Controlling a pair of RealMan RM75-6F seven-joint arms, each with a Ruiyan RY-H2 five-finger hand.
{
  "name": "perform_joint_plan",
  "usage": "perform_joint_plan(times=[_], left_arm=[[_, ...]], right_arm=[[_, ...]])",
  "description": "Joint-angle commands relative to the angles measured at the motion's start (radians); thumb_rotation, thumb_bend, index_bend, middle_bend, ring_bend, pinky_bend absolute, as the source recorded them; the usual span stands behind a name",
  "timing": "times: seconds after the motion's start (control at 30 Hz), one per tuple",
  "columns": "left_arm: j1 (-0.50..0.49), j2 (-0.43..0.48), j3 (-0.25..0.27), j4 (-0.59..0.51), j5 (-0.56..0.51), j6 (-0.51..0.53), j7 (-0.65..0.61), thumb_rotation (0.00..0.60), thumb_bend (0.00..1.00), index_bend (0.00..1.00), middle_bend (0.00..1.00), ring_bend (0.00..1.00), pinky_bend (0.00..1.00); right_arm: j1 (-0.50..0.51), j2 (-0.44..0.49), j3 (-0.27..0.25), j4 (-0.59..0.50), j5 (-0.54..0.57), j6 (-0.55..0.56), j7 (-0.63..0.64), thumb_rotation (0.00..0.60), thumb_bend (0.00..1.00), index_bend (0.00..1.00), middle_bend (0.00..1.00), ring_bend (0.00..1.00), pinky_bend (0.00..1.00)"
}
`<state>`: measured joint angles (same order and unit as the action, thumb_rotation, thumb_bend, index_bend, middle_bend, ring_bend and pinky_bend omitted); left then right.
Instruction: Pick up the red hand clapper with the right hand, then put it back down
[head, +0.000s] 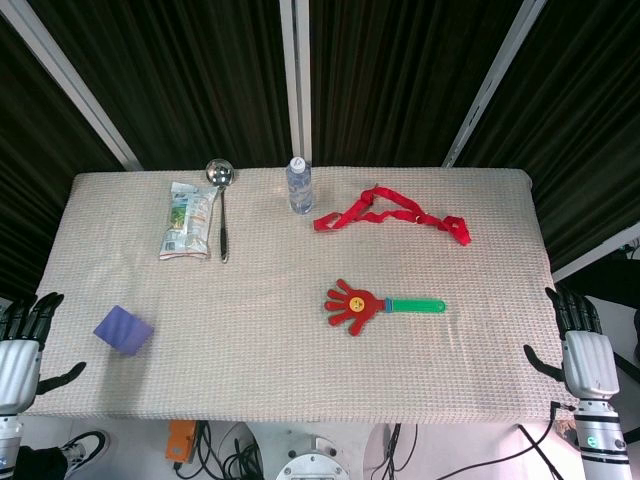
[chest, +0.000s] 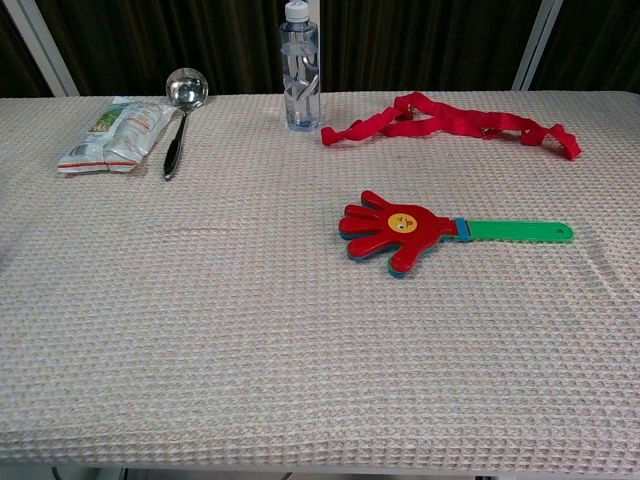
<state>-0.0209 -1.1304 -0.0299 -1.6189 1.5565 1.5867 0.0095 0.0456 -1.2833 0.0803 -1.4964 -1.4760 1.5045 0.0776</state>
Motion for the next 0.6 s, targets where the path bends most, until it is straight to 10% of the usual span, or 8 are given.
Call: perform_joint_plan(times=[0.03, 0.6], left_arm=[[0.000, 0.000, 0.000, -0.001, 0.000, 0.000, 0.000, 0.600, 0.09, 0.08, 0.07, 0.00, 0.04], [-0.006, -0.005, -0.005, 0.022, -0.014, -0.014, -0.027, 0.600, 0.09, 0.08, 0.07, 0.00, 0.04]], right_arm=[[0.000, 0.000, -0.001, 0.001, 0.000, -0.001, 0.000, 0.600, 0.17, 0.00, 0.00, 0.00, 0.00], [0.049, 0.001, 0.014, -0.035, 0.003, -0.060, -0.070, 0.600, 0.17, 0.00, 0.00, 0.00, 0.00]])
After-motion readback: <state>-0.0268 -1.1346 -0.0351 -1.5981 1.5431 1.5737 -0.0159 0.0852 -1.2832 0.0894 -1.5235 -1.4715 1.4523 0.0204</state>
